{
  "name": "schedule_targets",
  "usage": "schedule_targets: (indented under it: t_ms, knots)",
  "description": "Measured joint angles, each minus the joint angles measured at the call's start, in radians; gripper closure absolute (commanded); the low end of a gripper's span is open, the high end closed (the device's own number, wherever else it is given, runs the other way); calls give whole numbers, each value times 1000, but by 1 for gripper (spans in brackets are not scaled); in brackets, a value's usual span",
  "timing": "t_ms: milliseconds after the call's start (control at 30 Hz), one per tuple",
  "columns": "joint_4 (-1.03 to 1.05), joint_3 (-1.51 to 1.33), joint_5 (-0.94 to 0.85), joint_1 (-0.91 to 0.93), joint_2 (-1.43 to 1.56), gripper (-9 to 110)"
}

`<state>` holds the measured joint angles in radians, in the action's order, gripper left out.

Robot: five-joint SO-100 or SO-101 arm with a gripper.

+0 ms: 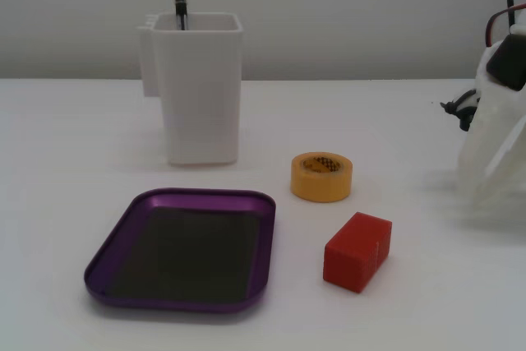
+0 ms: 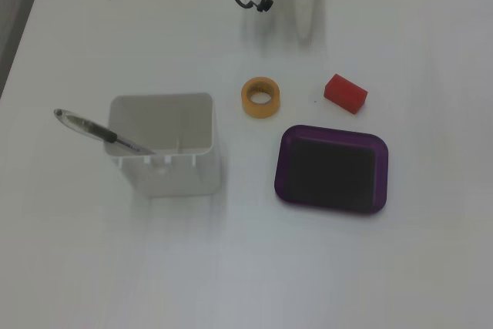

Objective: Grab up the yellow tape and put it in the box.

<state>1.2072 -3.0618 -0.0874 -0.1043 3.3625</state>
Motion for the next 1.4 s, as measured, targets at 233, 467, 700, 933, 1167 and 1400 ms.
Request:
schedule_targets:
  t_ms: [233, 467, 700, 933, 1167, 1400]
  knots:
    - [0, 0, 0, -5, 0, 102]
    - [0, 0, 0, -5, 0, 102]
    - [-31, 84, 0, -5, 0, 102]
    - [-132, 296, 0, 0, 0, 102]
    - [-144, 403, 0, 106, -83, 99]
    - [-127, 726, -48, 181, -623, 91]
